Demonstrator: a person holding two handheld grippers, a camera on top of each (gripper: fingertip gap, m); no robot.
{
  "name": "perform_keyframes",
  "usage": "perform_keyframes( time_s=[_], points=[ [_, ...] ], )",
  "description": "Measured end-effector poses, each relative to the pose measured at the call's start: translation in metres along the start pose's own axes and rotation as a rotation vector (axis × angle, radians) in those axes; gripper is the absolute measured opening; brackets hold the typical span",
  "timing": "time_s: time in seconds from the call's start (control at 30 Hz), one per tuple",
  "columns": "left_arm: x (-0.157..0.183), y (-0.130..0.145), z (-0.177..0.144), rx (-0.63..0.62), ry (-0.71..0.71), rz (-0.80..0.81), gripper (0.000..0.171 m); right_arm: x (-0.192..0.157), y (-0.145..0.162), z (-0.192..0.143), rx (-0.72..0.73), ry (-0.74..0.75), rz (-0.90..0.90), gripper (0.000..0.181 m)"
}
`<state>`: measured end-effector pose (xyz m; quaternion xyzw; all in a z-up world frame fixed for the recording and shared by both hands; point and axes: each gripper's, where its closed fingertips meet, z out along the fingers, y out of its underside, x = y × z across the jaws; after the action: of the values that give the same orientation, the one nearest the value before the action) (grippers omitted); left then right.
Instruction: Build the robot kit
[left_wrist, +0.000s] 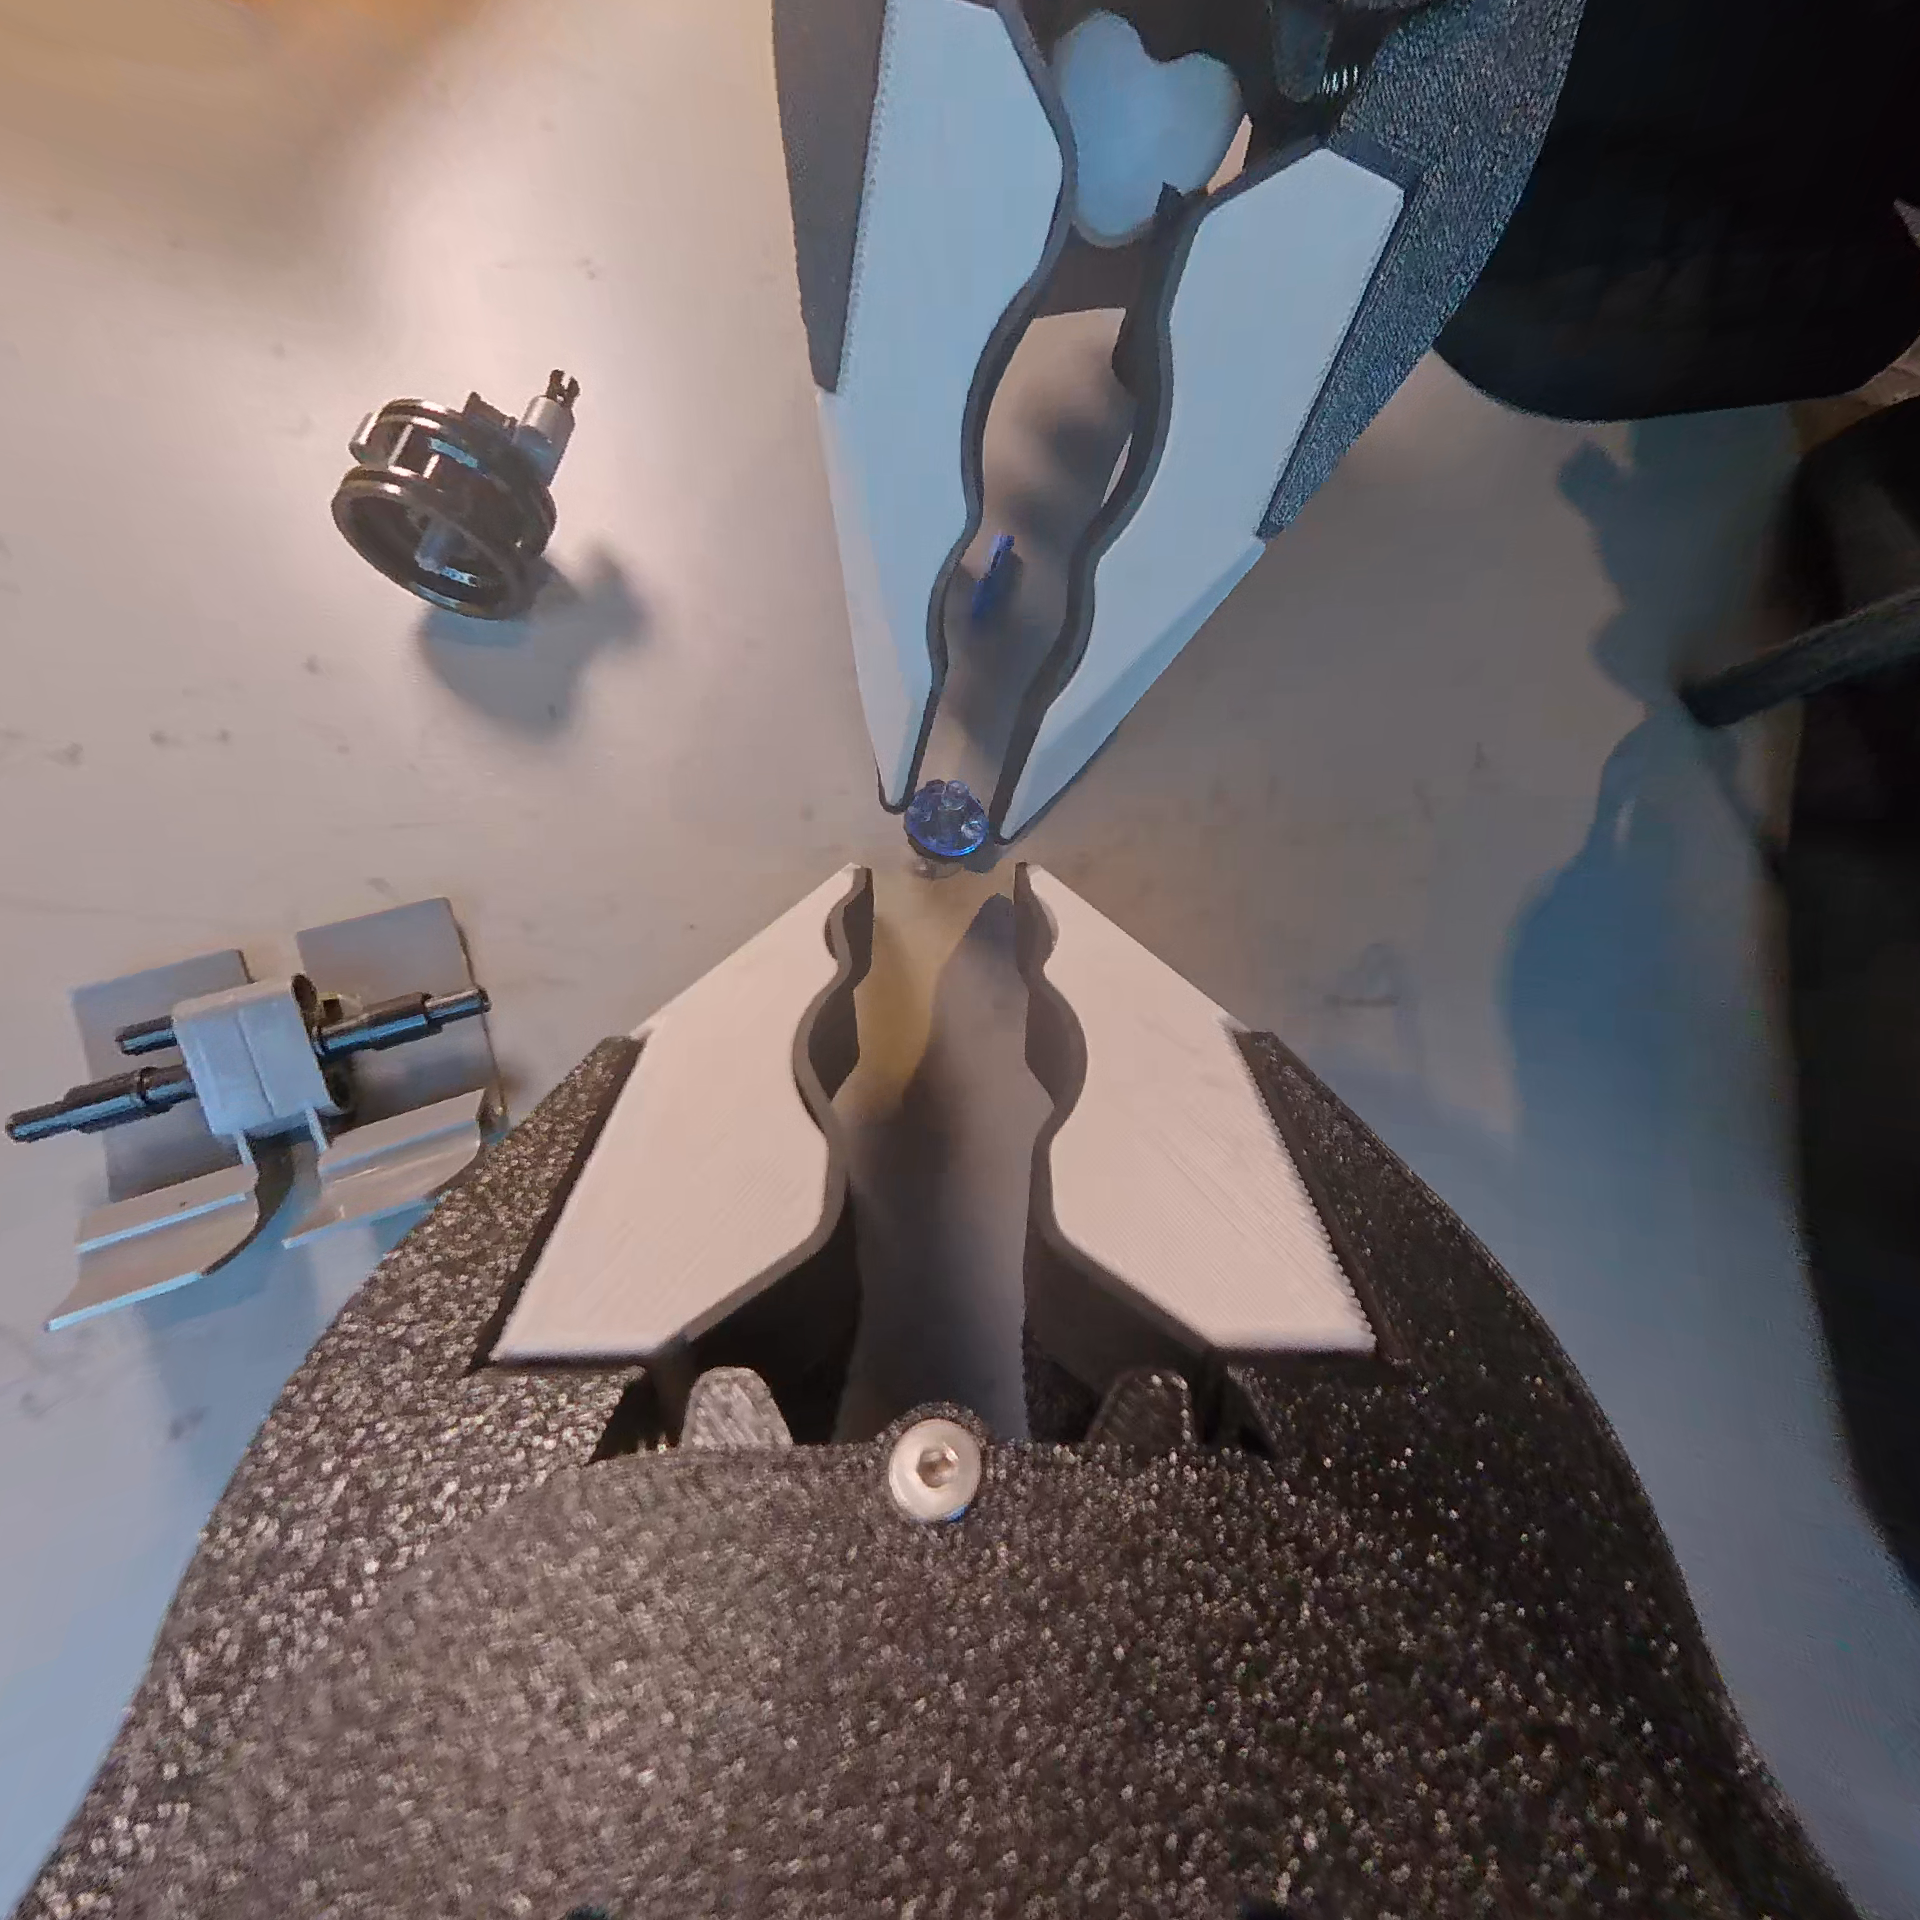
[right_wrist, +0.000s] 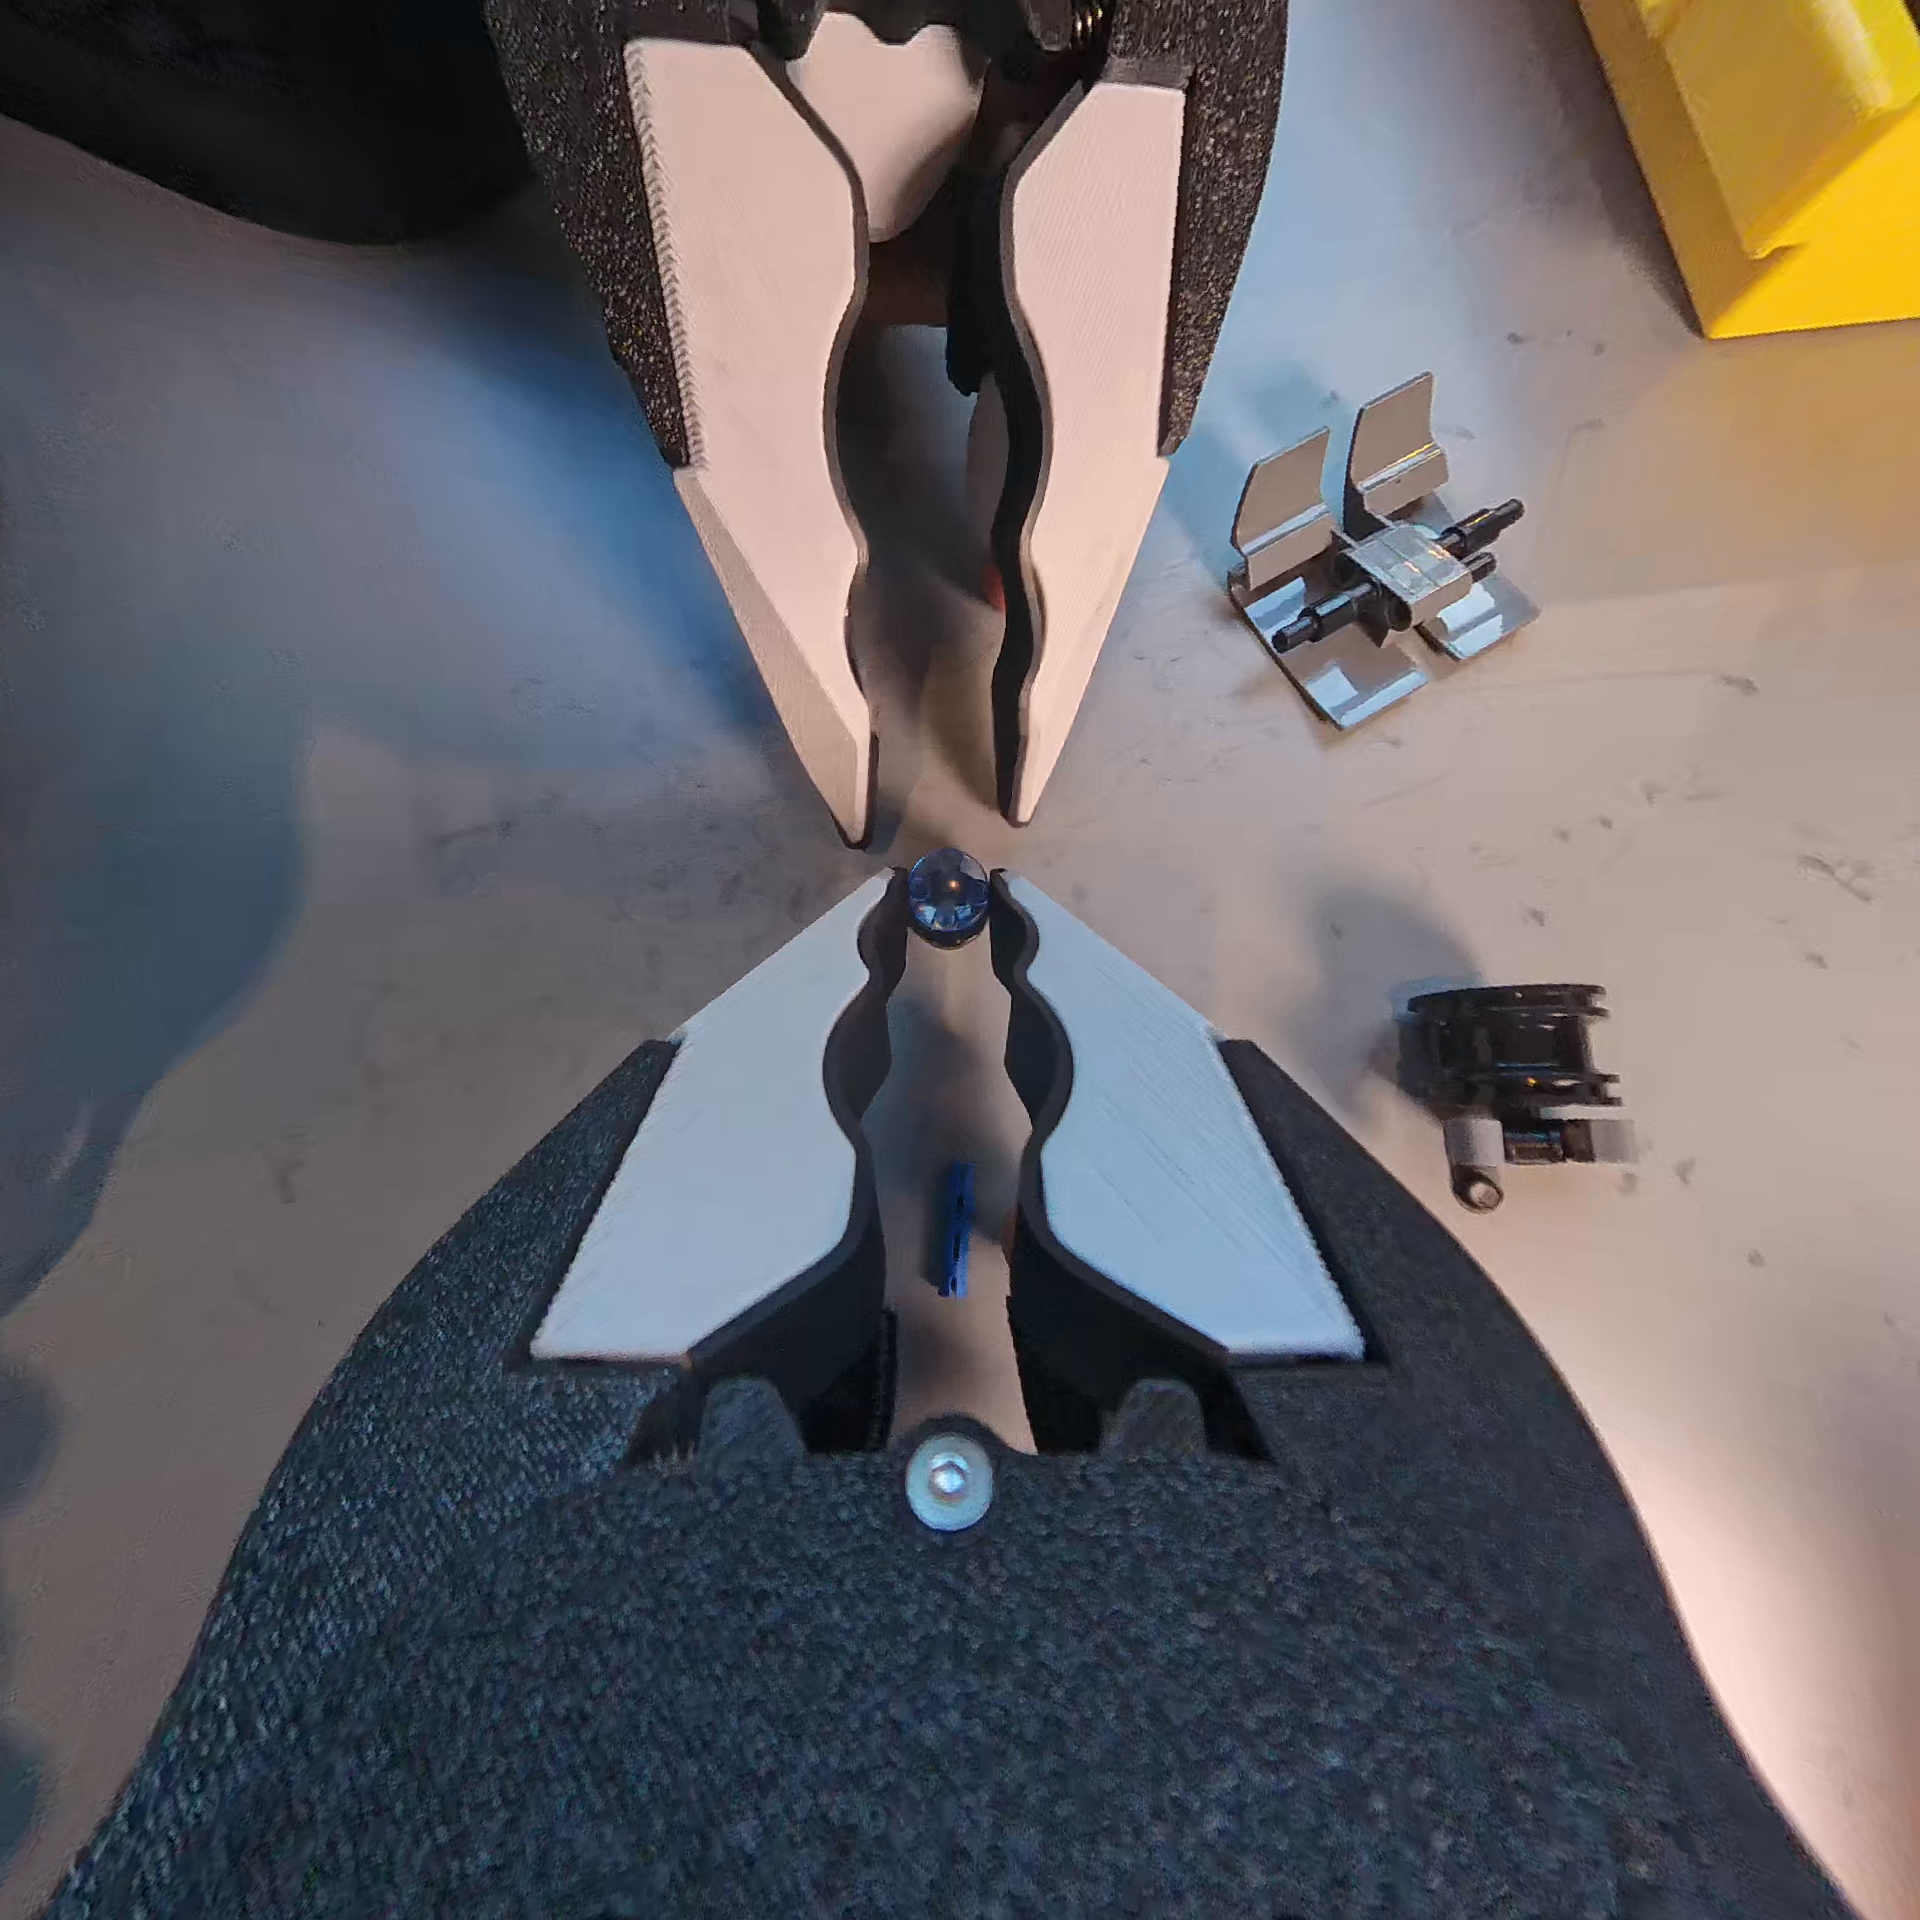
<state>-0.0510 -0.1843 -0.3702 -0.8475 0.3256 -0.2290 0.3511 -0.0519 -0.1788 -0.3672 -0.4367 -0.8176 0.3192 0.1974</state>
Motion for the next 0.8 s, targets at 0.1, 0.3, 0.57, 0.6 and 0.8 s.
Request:
perform_keyframes(
  time_s=[0.1,0.3,0.57,0.6,0.8],
  points=[
    [0.0012,0.0006,0.0016,-0.003,0.005,0.002,0.026,0.0005,0.0003,-0.0001,-0.008,-0.006,0.006,0.015],
    [0.0024,-0.0009,0.0025,0.003,0.005,0.008,0.026,0.0002,0.0025,-0.002,-0.026,-0.014,0.022,0.015],
    [0.0054,-0.0037,0.0046,0.01,0.004,0.02,0.026,-0.0006,0.0035,-0.0016,-0.046,-0.03,0.039,0.015],
    [0.006,-0.0042,0.0047,0.012,0.005,0.024,0.025,-0.0006,0.0036,-0.0015,-0.049,-0.033,0.043,0.015],
    [0.0079,-0.0057,0.0072,0.01,-0.004,0.043,0.022,-0.0007,0.0043,-0.001,-0.061,-0.052,0.064,0.015]
  ],
)
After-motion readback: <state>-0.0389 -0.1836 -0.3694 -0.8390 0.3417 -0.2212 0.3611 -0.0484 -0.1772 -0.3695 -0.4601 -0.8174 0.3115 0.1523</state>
